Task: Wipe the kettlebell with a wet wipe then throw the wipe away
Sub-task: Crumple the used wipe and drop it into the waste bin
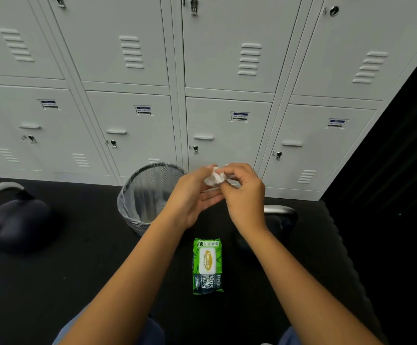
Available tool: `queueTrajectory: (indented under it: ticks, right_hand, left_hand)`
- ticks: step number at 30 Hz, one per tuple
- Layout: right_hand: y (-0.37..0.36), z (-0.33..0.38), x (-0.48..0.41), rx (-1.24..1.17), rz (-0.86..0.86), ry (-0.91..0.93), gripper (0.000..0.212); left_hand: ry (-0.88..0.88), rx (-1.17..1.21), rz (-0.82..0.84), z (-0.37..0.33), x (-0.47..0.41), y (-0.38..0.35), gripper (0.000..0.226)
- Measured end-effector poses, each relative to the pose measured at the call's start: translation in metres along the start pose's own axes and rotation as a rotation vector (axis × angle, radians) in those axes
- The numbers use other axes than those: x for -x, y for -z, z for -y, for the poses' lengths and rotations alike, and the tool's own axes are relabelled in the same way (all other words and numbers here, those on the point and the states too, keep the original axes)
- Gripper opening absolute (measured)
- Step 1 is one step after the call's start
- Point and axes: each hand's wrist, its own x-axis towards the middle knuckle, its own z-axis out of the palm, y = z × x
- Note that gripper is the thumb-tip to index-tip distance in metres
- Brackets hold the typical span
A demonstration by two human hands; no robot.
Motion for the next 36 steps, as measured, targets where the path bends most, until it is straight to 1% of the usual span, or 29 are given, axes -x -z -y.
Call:
queueTrajectory:
  ticks: [2, 6, 8, 11, 14, 16, 20, 22, 27, 32, 34, 35, 36]
  right_hand:
    - [-0.001, -0.001, 0.002, 0.049, 0.000, 0.013, 0.009]
    - [0.000, -0.004, 0.006, 0.047, 0.017, 0.016, 0.008]
    - [-0.001, -0.003, 0.009, 0.008, 0.016, -0.031, 0.010]
    - [-0.004, -0.005, 0.010, -0.083, -0.020, -0.138, 0.010]
    - [-0.008, -0.008, 0.009, -0.151, -0.080, -0.237, 0.013]
    - [-0.009, -0.011, 0.006, -0.201, -0.102, -0.303, 0.015]
    - [-0.014, -0.006, 0.000, -0.305, -0.041, -0.329, 0.016]
    - [-0.018, -0.002, 0.001, -0.310, 0.004, -0.332, 0.018]
    - [-0.029, -0.016, 0.004, -0.163, 0.075, -0.417, 0.032]
    - [-0.038, -0.034, 0.005, -0.103, 0.160, -0.492, 0.032]
    - [-0.044, -0.041, 0.003, -0.061, 0.209, -0.507, 0.034]
    - [-0.047, -0.044, 0.002, -0.036, 0.238, -0.511, 0.035]
    - [-0.051, -0.048, 0.000, -0.015, 0.262, -0.510, 0.036]
  left_hand:
    - [-0.100, -0.035, -0.033, 0.002, -0.002, 0.000, 0.026]
    - [-0.224, -0.047, -0.143, 0.007, -0.006, -0.001, 0.030]
    - [-0.278, -0.095, -0.211, 0.011, -0.007, -0.002, 0.031]
    - [-0.318, -0.088, -0.233, 0.018, -0.008, -0.003, 0.025]
    - [-0.299, -0.056, -0.191, 0.020, -0.005, -0.003, 0.019]
    - [-0.291, -0.083, -0.159, 0.020, -0.003, -0.001, 0.018]
    - [-0.335, -0.137, -0.177, 0.017, -0.002, 0.005, 0.024]
    - [-0.364, -0.180, -0.238, 0.013, -0.002, 0.010, 0.022]
    - [-0.385, -0.374, -0.450, 0.003, -0.016, 0.046, 0.017]
    - [-0.364, -0.560, -0.698, 0.007, -0.039, 0.088, 0.014]
    - [-0.313, -0.609, -0.776, 0.014, -0.053, 0.102, 0.021]
    - [-0.276, -0.635, -0.777, 0.018, -0.062, 0.110, 0.029]
    - [-0.220, -0.669, -0.741, 0.023, -0.073, 0.118, 0.044]
